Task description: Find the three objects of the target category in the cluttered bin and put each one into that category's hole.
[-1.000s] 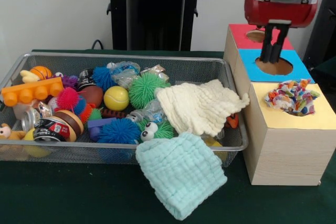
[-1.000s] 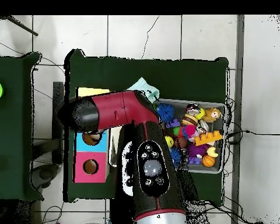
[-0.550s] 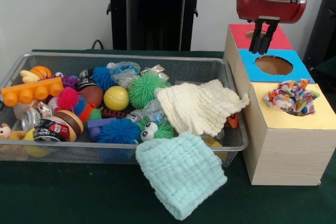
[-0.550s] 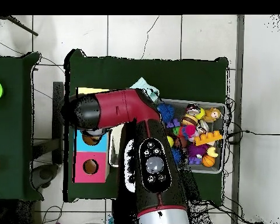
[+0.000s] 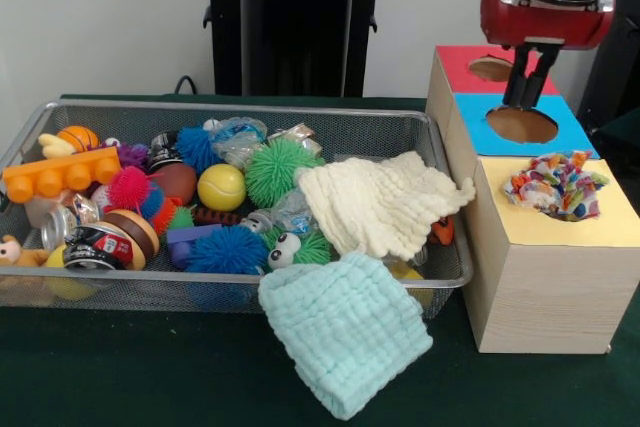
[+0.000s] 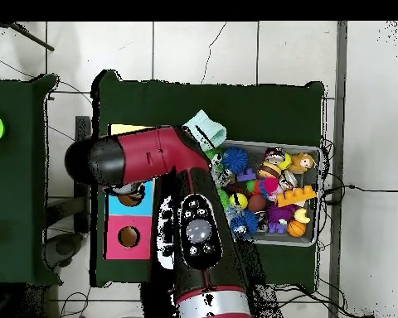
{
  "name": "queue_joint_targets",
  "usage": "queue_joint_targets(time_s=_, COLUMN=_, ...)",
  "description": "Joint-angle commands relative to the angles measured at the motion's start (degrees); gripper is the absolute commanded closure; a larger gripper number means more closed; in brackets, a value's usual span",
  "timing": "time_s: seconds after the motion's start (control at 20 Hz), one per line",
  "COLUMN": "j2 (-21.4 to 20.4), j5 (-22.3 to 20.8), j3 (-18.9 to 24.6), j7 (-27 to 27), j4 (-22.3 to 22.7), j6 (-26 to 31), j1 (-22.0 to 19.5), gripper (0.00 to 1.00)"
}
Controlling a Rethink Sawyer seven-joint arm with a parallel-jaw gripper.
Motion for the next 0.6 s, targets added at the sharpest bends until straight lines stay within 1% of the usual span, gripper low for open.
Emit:
queue_joint_targets(time_s=0.05, j2=4.49, j5=-1.16, j3=1.06, j7=4.70, j4=-2.11, j6=-0.54, j1=2.36, gripper=1.00)
queue_joint_targets(time_s=0.4, j2=6.95, j5=-0.85, j3=0.19, j7=6.50, j4=-4.09, j6=-2.08, j1=4.89, gripper=1.00)
queue_joint_targets(time_s=0.6, j2=7.23, j5=-0.51, j3=0.11, j7=5.83, j4=-3.57, j6=-3.43, j1=4.65, gripper=1.00)
